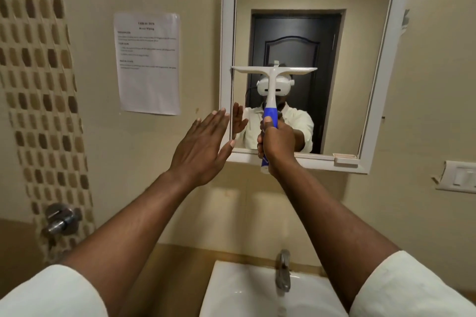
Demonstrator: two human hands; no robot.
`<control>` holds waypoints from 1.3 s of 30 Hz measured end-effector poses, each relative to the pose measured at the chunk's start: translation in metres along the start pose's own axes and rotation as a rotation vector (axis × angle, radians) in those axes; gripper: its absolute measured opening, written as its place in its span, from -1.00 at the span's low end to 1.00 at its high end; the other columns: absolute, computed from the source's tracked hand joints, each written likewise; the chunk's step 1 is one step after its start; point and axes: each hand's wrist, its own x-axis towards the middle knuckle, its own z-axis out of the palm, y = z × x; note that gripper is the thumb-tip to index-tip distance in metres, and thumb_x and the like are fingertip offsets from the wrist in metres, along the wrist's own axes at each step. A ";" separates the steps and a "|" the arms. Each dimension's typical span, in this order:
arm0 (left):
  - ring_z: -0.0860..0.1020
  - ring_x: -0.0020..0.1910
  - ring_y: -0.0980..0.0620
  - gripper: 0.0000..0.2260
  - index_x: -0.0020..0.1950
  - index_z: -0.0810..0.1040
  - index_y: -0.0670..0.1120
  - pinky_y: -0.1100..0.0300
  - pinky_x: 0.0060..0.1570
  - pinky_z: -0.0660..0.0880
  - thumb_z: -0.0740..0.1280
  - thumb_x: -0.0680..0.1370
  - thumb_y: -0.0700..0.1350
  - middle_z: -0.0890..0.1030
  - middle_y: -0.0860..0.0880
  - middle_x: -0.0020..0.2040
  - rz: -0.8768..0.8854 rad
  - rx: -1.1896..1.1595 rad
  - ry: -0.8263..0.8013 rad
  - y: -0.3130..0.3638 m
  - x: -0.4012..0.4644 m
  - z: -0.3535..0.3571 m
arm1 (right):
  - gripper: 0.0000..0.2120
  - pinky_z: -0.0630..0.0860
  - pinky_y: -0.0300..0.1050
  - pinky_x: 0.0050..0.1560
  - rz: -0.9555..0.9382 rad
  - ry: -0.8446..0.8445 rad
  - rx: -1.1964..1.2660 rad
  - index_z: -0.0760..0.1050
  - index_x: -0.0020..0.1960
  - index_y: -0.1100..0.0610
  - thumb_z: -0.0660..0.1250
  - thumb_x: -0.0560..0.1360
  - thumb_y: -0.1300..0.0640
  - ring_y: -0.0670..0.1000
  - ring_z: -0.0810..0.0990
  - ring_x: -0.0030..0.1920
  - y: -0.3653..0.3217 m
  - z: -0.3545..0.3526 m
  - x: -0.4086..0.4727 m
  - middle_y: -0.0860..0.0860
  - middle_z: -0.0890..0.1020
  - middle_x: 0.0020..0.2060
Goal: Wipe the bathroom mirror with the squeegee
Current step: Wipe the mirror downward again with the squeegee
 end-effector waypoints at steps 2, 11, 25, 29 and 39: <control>-0.01 0.53 0.08 -0.46 0.54 -0.02 -0.03 0.12 0.47 -0.10 -0.03 0.61 0.13 0.03 0.00 0.56 -0.011 0.006 -0.019 0.001 -0.005 0.003 | -0.80 0.53 0.06 -0.11 0.008 -0.001 0.000 0.41 0.06 0.16 0.17 0.60 0.03 0.07 0.50 -0.27 0.011 -0.002 -0.007 0.12 0.52 -0.23; -0.04 0.53 0.09 -0.46 0.54 -0.03 -0.05 0.12 0.47 -0.11 -0.01 0.61 0.11 0.00 0.00 0.56 -0.049 -0.001 -0.121 0.007 -0.033 0.022 | -0.72 0.48 0.00 -0.19 0.040 0.004 -0.032 0.46 0.11 0.20 0.15 0.60 0.00 0.07 0.50 -0.25 0.060 -0.010 -0.041 0.15 0.53 -0.20; -0.08 0.52 0.10 -0.46 0.53 -0.08 -0.01 0.15 0.45 -0.16 -0.04 0.61 0.14 -0.05 0.02 0.56 -0.029 -0.036 -0.250 0.023 -0.061 0.065 | -0.75 0.44 -0.04 -0.27 0.123 0.000 -0.063 0.47 -0.10 0.16 0.16 0.59 0.01 0.06 0.46 -0.37 0.126 -0.016 -0.069 0.11 0.53 -0.34; -0.07 0.53 0.10 -0.46 0.53 -0.06 -0.03 0.17 0.45 -0.16 -0.02 0.61 0.13 -0.02 0.01 0.56 -0.007 -0.077 -0.278 0.030 -0.069 0.075 | -0.76 0.46 -0.01 -0.23 0.134 -0.006 -0.072 0.47 -0.07 0.17 0.17 0.58 0.01 0.06 0.48 -0.33 0.138 -0.018 -0.075 0.14 0.54 -0.29; 0.57 0.02 0.01 -0.65 0.32 0.40 0.04 -0.08 0.08 0.50 0.04 0.61 0.11 0.64 0.01 0.08 -0.087 -0.500 -0.525 0.054 -0.080 0.081 | -0.80 0.51 0.06 -0.15 0.166 -0.011 -0.072 0.43 -0.10 0.12 0.17 0.59 0.01 0.10 0.50 -0.24 0.152 -0.019 -0.085 0.14 0.54 -0.23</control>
